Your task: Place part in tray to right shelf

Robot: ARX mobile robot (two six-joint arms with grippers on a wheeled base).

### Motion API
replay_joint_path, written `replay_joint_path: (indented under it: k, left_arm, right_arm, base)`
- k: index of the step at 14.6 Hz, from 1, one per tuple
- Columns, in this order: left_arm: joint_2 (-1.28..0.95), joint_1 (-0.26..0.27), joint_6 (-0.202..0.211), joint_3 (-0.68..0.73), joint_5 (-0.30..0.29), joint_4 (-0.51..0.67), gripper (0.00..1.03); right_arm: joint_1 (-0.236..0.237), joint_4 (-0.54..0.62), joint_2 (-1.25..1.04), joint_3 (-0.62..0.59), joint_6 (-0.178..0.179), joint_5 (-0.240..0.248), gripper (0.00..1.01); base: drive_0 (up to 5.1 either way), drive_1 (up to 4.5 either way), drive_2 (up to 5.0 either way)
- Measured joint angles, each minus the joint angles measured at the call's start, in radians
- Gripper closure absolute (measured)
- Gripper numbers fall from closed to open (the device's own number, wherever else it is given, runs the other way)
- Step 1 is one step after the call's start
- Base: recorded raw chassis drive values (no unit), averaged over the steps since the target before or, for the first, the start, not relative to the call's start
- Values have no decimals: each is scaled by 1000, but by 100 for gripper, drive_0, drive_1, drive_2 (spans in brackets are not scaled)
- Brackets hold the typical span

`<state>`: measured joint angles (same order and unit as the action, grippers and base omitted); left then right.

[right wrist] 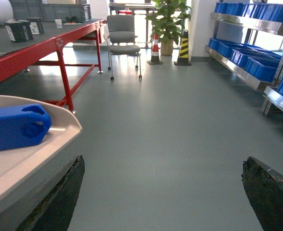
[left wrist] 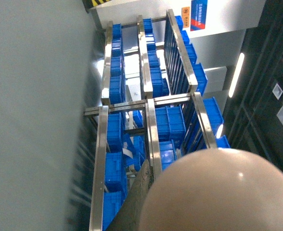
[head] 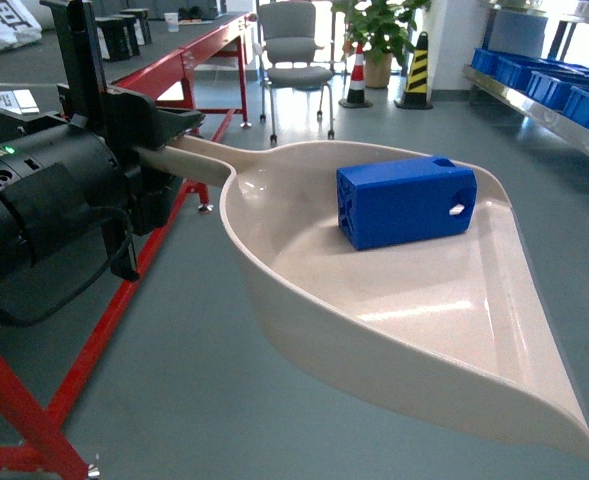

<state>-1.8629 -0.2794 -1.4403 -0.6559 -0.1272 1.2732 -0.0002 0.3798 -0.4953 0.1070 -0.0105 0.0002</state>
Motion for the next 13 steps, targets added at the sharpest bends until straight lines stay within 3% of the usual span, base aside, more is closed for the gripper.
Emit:
replay_joint_path:
  k: [6,13]
  left_arm:
    - [3,0,-2,0,0,11,91]
    - [3,0,-1,1,-3,0,91]
  right_arm:
    - [0,2,2,0,0,0,3]
    - [0,3,0,0,0,0,3]
  base:
    - [509,-232,-232]
    - [-4,423,-431]
